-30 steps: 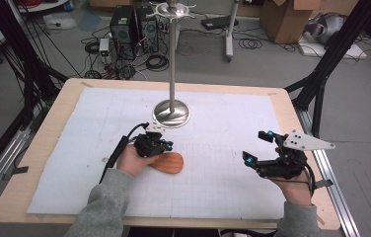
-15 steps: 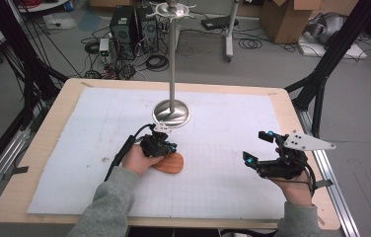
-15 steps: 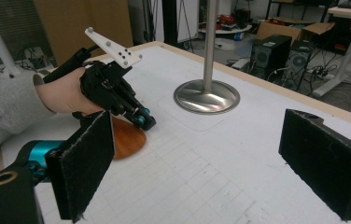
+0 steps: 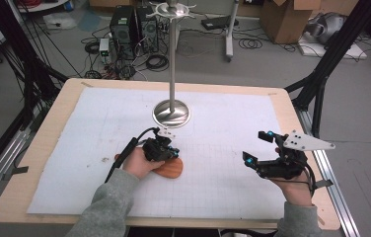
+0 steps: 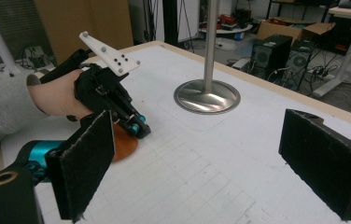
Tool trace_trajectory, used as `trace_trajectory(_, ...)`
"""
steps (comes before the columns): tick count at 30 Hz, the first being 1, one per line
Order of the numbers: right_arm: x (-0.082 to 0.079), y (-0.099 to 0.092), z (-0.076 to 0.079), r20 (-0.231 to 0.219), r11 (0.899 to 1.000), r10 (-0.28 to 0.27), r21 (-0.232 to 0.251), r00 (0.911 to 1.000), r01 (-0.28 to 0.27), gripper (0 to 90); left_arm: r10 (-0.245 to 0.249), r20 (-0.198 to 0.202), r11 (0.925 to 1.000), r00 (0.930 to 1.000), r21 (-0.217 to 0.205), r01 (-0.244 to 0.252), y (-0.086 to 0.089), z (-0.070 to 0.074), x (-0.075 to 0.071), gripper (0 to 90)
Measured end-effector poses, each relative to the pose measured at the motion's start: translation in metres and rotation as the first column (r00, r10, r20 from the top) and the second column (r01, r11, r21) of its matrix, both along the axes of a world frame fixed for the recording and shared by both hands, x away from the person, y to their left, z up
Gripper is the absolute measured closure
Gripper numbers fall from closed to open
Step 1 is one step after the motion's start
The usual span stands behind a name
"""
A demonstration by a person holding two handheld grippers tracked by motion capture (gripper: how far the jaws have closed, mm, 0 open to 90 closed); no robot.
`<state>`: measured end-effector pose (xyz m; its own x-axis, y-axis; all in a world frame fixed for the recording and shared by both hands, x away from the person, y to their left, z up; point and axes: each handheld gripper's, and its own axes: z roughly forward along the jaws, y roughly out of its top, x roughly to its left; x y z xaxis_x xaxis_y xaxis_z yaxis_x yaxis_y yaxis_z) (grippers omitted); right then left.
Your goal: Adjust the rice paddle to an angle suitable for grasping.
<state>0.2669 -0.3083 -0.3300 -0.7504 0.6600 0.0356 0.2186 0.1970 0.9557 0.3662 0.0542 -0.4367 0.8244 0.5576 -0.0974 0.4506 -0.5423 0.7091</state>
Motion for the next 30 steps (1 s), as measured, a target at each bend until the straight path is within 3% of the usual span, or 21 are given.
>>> trace_trajectory(10,0.0,0.001,0.0,-0.001,1.0,0.0,-0.006,1.0,0.0,9.4,-0.046,0.006,0.9988,0.9989,0.017,0.046,0.006,0.001,-0.023,89.7)
trace_trajectory(21,0.002,0.006,-0.002,-0.003,1.0,0.007,-0.022,1.0,-0.007,9.4,-0.083,0.024,0.9966,0.9963,0.004,0.083,0.028,-0.001,-0.058,89.7)
trace_trajectory(30,0.003,0.009,-0.003,-0.011,0.999,0.01,-0.031,0.9999,-0.011,9.4,-0.096,0.053,0.9954,0.994,-0.001,0.096,0.036,-0.002,-0.07,89.7)
